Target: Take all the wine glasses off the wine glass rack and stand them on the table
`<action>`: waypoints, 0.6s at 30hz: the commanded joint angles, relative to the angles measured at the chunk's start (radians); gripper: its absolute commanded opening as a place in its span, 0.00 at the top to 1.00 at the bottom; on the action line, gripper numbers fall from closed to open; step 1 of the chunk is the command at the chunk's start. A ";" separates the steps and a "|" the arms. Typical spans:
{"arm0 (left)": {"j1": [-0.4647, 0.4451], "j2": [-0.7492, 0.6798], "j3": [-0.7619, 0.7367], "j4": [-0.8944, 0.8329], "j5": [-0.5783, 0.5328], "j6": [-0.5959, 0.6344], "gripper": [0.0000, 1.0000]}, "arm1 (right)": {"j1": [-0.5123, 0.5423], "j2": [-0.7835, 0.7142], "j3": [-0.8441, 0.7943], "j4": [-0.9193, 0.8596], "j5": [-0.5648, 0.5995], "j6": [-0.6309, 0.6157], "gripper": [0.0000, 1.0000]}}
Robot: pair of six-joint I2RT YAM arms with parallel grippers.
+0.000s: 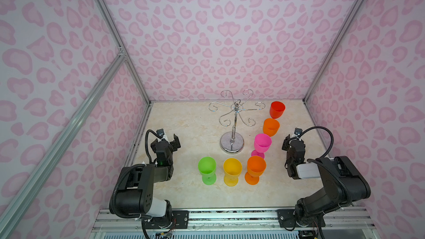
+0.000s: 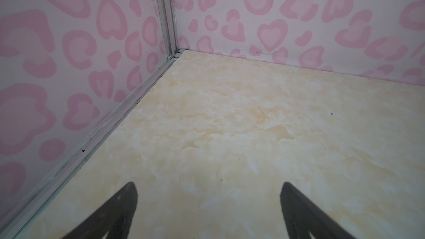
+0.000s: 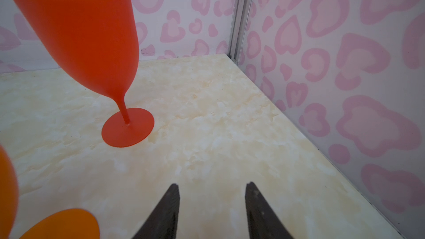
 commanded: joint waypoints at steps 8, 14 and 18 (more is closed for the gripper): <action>-0.002 -0.002 -0.009 0.072 -0.019 0.006 0.02 | 0.002 0.010 -0.006 0.062 0.019 -0.014 0.01; -0.004 -0.001 -0.009 0.073 -0.021 0.006 0.02 | 0.002 0.007 -0.006 0.058 0.018 -0.012 0.01; -0.004 -0.001 -0.010 0.073 -0.020 0.006 0.02 | 0.003 0.007 -0.007 0.059 0.018 -0.012 0.01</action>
